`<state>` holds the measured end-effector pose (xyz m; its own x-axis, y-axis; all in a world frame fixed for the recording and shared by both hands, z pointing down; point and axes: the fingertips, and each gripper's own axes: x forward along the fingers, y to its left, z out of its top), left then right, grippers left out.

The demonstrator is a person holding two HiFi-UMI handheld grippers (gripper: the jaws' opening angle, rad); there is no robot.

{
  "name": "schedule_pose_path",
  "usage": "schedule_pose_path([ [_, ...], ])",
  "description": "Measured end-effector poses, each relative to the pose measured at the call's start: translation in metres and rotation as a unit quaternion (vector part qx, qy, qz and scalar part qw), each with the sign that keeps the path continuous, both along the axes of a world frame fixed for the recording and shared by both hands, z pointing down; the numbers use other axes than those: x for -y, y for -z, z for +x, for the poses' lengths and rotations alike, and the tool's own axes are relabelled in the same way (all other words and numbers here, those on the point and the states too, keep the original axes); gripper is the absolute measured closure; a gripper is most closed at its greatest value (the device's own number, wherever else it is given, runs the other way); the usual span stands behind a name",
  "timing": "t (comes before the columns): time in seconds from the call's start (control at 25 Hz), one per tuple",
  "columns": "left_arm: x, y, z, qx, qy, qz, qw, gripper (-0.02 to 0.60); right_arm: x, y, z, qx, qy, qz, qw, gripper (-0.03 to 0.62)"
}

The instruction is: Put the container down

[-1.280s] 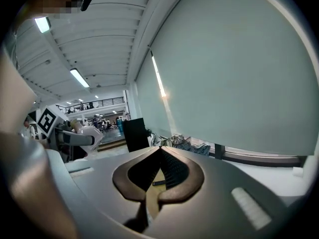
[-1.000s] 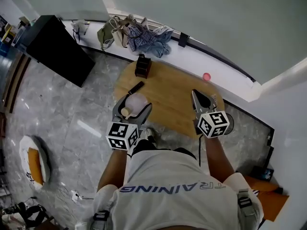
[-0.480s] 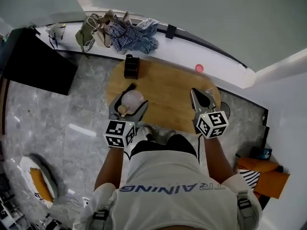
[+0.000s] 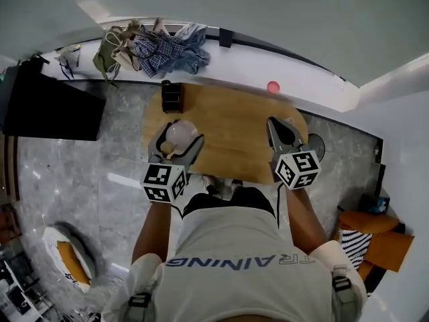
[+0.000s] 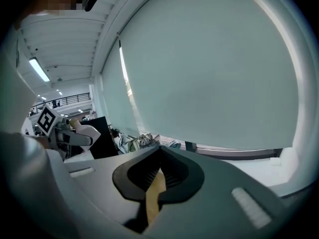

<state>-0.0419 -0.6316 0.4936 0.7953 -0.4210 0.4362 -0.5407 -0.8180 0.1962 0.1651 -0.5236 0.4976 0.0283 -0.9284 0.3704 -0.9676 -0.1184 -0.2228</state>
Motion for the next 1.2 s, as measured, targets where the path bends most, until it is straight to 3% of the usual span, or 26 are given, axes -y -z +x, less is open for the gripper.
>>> schedule_pose_path([
  [0.24,-0.006,0.000,0.044,0.006,0.016,0.001,0.9999,0.179,-0.009,-0.018,0.057,0.020,-0.005,0.003,1.000,0.577],
  [0.4,-0.010,-0.005,0.061,0.010,0.012,0.001,0.9999,0.179,-0.015,-0.029,0.073,0.027,-0.010,-0.002,1.000,0.577],
  [0.84,0.003,-0.039,0.072,0.032,-0.042,-0.024,0.9983,0.179,-0.009,-0.043,0.052,0.040,-0.030,-0.027,0.998,0.577],
  [1.2,0.028,-0.135,0.091,0.066,-0.083,-0.068,0.9920,0.179,0.001,-0.110,0.039,0.033,-0.065,-0.082,0.994,0.577],
])
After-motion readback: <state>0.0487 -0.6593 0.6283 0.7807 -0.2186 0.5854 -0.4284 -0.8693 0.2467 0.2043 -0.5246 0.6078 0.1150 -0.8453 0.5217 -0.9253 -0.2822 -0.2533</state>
